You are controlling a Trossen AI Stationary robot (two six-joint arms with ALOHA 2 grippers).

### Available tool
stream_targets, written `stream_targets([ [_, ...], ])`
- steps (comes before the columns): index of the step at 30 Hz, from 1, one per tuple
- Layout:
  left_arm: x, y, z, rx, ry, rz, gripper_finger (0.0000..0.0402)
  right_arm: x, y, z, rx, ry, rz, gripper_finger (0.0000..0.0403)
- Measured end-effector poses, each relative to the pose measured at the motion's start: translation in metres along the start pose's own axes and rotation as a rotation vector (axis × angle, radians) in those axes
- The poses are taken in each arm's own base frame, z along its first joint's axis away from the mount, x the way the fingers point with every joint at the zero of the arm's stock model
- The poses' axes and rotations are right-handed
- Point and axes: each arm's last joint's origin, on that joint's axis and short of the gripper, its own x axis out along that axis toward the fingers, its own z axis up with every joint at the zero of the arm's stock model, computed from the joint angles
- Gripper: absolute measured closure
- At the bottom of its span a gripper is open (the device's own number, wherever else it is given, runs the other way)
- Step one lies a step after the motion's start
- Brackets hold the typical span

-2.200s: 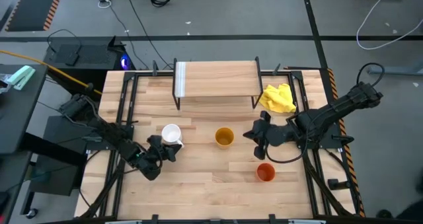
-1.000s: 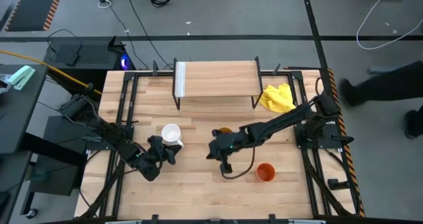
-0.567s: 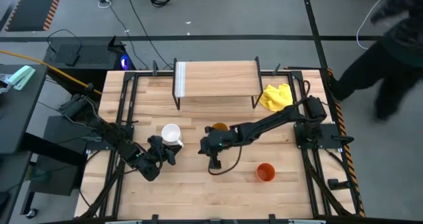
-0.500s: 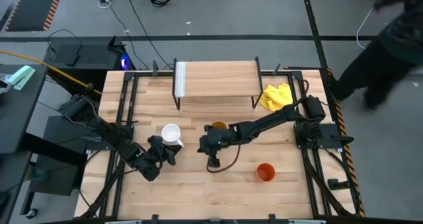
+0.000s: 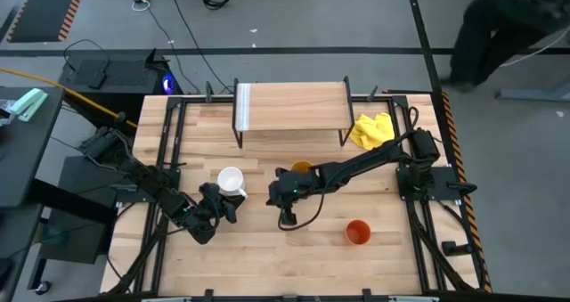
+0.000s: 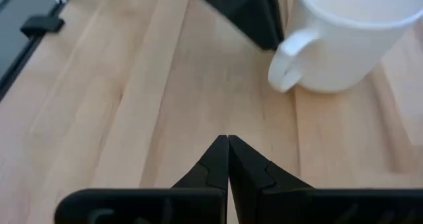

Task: Stack small to large cups/mugs on shelf
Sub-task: Put the white mug on the shelf

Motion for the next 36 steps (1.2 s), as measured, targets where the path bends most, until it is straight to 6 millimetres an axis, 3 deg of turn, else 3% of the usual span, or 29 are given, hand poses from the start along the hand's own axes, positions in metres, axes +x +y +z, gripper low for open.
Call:
stream_targets([
  [14,0.0,0.0,0.0,0.0,0.0,0.0,0.0327,0.0,0.016,-0.009,-0.027,0.075,0.02,0.0389],
  [21,0.0,0.0,0.0,0.016,0.0,0.0,0.0325,-0.007,0.026,-0.004,-0.063,0.047,0.044,0.0389],
  [26,0.0,0.0,0.0,0.023,-0.001,0.0,0.033,-0.025,0.044,0.007,-0.088,-0.007,0.101,0.0389],
  [30,0.0,0.0,0.0,0.026,-0.001,0.0,0.0326,-0.054,0.066,0.022,-0.12,-0.088,0.13,0.0389],
  [36,0.0,0.0,0.0,0.037,-0.001,0.0,0.0325,-0.089,0.109,0.021,-0.15,-0.156,-0.117,0.0393],
])
